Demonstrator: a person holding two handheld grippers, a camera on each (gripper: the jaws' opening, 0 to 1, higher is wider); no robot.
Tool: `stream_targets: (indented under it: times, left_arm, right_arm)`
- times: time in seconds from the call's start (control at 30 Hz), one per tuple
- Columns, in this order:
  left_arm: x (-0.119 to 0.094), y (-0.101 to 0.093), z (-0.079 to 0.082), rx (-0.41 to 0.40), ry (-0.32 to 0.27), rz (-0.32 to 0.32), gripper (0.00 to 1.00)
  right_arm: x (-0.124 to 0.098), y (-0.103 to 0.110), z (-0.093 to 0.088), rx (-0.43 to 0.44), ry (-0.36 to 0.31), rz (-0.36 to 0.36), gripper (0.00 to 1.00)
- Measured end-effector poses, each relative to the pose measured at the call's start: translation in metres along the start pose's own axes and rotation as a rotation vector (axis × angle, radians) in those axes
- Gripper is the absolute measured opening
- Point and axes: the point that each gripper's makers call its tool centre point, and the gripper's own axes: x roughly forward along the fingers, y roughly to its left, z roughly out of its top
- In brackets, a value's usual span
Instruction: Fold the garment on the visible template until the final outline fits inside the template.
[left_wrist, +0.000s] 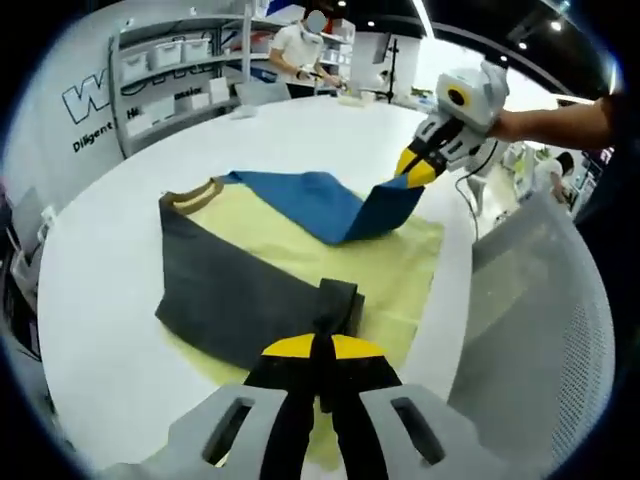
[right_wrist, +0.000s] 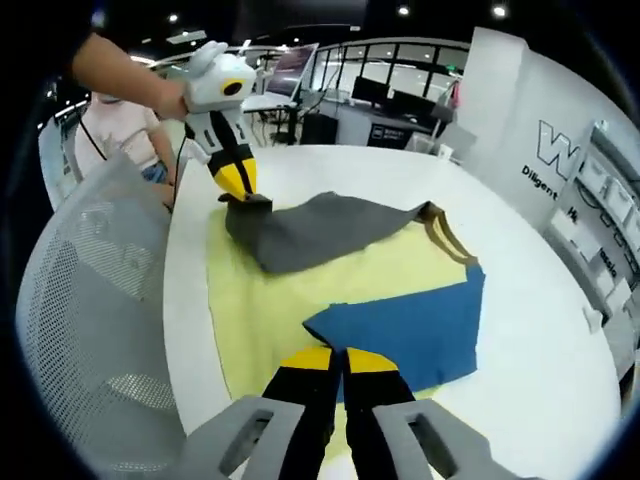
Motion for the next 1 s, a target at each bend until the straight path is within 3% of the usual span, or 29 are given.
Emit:
stream_targets:
  times: [1.0]
  left_arm:
    - [-0.031,0.052,0.021,0.007,-0.044,0.107,0.03]
  right_arm:
    - [-0.033,-0.055,0.011,0.005,-0.02,-0.13,0.0]
